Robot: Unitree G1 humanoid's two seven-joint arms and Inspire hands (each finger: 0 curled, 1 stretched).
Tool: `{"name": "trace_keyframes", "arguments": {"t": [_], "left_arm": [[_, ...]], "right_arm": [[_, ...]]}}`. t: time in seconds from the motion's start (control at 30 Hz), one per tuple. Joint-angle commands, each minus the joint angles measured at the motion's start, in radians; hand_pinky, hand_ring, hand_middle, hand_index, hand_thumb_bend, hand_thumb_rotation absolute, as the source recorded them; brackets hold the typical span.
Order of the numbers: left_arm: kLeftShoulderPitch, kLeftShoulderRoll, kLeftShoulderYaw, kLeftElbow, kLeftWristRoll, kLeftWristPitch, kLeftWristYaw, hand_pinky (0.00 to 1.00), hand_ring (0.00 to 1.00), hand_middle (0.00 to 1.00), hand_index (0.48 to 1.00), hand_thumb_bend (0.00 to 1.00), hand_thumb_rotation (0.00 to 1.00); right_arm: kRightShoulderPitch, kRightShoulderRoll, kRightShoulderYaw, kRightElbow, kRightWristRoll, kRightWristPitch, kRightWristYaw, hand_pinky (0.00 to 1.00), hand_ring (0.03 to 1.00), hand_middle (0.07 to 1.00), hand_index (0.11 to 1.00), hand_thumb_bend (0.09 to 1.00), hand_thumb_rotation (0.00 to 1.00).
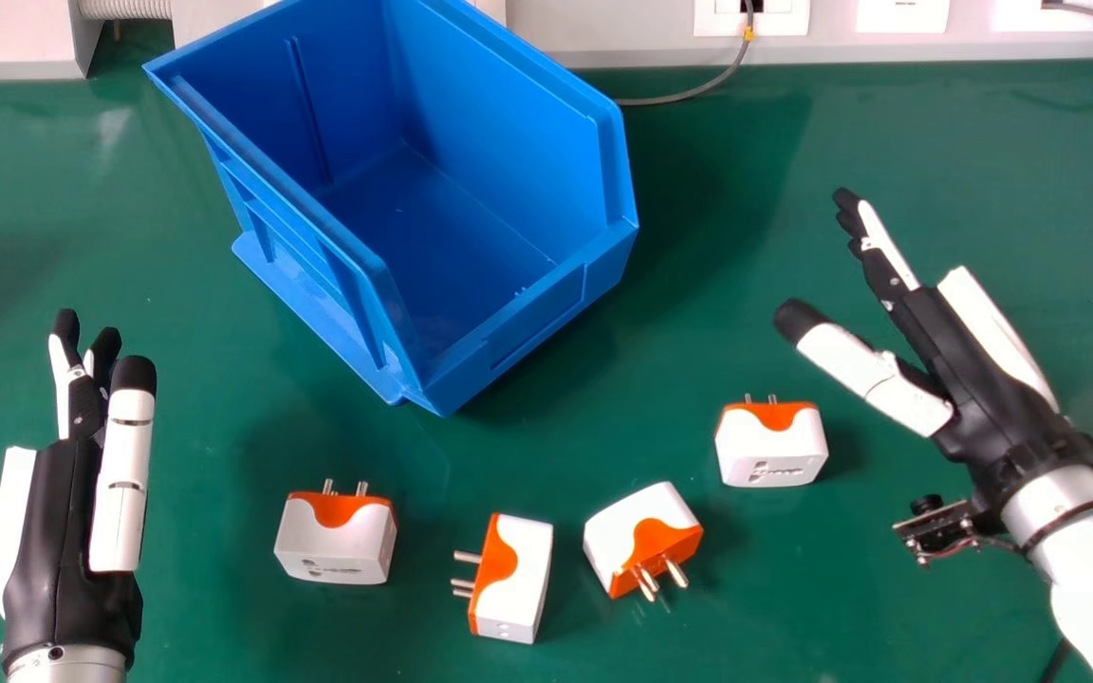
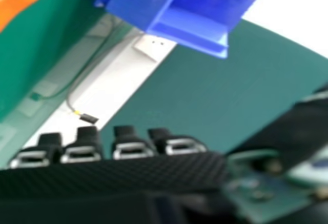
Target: Pick all objects and put in blue box
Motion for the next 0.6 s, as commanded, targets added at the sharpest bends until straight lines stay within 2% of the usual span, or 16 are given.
{"name": "trace_keyframes", "arguments": {"t": [0.0,0.17,0.27,0.57], "left_arm": [[-0.007,0.011,0.006,-0.007,0.01,-0.003,0.003,1.0,1.0,1.0,1.0,0.47,1.0],[-0.008,0.013,0.004,-0.006,0.016,-0.002,0.003,1.0,1.0,1.0,1.0,0.47,1.0],[-0.005,0.013,0.005,-0.009,0.014,-0.002,0.001,1.0,1.0,1.0,1.0,0.48,1.0],[0.003,0.013,0.006,-0.019,0.011,0.0,-0.003,1.0,1.0,1.0,1.0,0.49,1.0]], "right_arm": [[-0.018,-0.023,0.002,-0.018,-0.009,-0.012,0.002,1.0,1.0,1.0,1.0,0.536,0.87],[-0.014,-0.068,0.039,-0.057,-0.095,0.027,0.022,1.0,1.0,1.0,1.0,0.555,0.85],[-0.016,-0.101,0.061,-0.076,-0.139,0.053,0.051,0.98,1.0,1.0,1.0,0.581,0.81],[-0.01,-0.142,0.08,-0.137,-0.165,0.114,0.121,0.97,1.0,1.0,1.0,0.677,0.7]]}}
